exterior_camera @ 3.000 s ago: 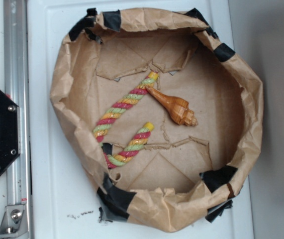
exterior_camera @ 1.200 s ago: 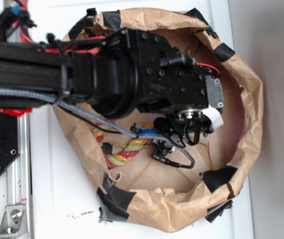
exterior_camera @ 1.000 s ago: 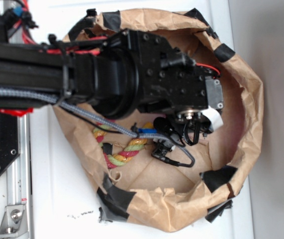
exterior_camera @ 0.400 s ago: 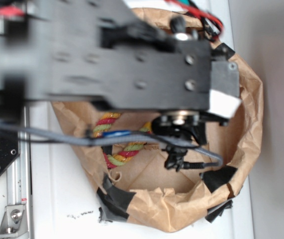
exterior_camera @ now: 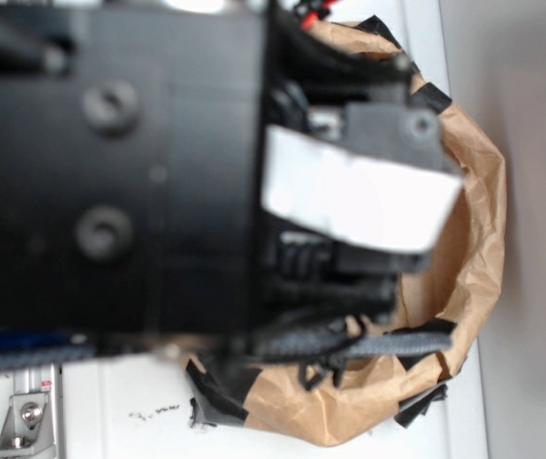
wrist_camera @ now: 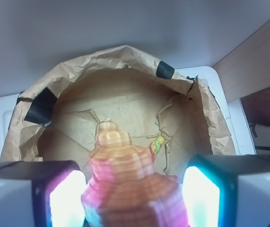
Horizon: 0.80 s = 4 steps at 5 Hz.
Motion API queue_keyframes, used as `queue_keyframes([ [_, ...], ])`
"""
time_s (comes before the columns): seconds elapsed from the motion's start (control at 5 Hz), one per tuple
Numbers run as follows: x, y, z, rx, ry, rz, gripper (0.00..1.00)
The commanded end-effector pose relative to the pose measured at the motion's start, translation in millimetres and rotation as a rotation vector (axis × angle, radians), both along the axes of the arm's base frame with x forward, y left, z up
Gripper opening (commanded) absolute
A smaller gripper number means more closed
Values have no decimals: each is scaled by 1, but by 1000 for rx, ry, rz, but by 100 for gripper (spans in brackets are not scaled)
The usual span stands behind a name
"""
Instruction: Grab the shell.
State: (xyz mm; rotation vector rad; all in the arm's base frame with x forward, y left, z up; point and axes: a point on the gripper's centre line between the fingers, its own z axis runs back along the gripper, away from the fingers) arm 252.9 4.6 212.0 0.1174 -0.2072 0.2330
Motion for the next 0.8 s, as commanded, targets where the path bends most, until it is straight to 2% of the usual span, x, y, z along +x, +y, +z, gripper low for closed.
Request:
queue_keyframes([
  [0.0, -3, -8, 6, 9, -37, 7, 0],
  [0.2, -2, -6, 7, 4, -37, 12, 0],
  [0.4, 1, -2, 4, -35, -12, 26, 0],
  [0.6, 4, 1, 0, -21, -21, 60, 0],
])
